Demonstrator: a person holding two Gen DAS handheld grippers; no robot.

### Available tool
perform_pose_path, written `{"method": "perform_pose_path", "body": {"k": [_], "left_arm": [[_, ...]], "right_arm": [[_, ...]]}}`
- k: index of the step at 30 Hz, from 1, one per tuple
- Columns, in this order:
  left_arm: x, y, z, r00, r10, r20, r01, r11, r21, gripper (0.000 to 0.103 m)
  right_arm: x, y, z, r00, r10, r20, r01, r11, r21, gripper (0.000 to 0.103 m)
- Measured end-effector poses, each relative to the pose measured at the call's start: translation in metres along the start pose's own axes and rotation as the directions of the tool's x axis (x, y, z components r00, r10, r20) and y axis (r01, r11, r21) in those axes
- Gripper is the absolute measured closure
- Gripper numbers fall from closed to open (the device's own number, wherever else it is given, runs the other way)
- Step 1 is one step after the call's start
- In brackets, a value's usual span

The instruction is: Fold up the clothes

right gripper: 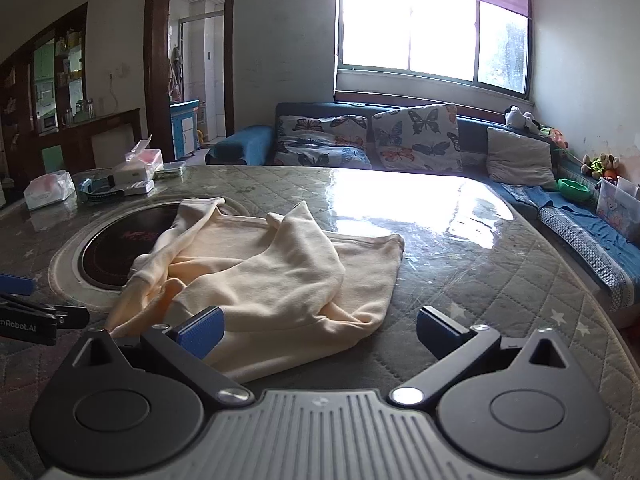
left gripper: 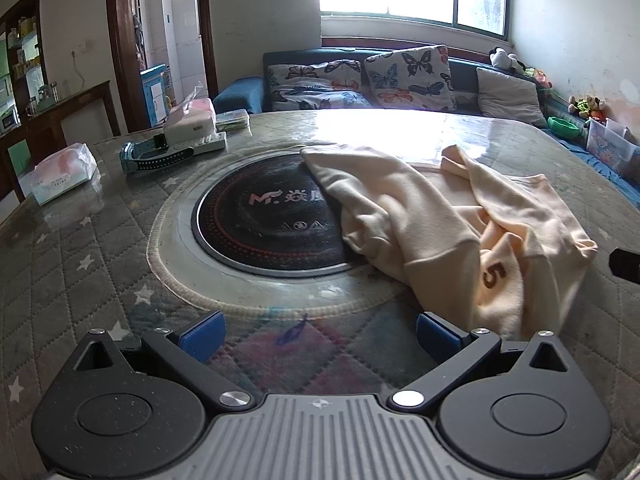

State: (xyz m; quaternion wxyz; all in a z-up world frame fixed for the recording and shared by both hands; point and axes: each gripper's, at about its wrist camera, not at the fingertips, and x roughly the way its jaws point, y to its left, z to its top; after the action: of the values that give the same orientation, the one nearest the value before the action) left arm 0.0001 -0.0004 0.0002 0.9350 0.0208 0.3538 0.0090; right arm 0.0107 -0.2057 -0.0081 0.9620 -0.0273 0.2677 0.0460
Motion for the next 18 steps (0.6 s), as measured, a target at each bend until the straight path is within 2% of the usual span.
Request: {"method": "perform_pose_path", "body": {"k": [4, 9, 12, 18], "left_arm": [[-0.002, -0.010, -0.004, 1.000, 0.004, -0.007, -0.004, 1.000, 0.006, 0.000], [-0.012, -0.032, -0.014, 1.000, -0.001, -0.017, 0.001, 1.000, 0.010, 0.000], [-0.018, -0.026, -0.017, 0.999, -0.029, -0.021, 0.028, 1.000, -0.006, 0.000], [-0.025, -0.029, -0.019, 1.000, -0.021, -0.023, 0.021, 1.000, 0.005, 0.000]], "right_arm": [[-0.003, 0.006, -0.001, 1.000, -0.008, 0.004, 0.008, 1.000, -0.021, 0.000], [-0.008, 0.010, -0.004, 0.999, 0.026, -0.035, -0.026, 1.000, -0.004, 0.000], [-0.007, 0.012, -0.005, 0.998, 0.016, -0.059, -0.017, 1.000, -0.006, 0.000], [-0.009, 0.016, -0.008, 0.996, 0.018, -0.087, -0.018, 1.000, -0.007, 0.000]]}}
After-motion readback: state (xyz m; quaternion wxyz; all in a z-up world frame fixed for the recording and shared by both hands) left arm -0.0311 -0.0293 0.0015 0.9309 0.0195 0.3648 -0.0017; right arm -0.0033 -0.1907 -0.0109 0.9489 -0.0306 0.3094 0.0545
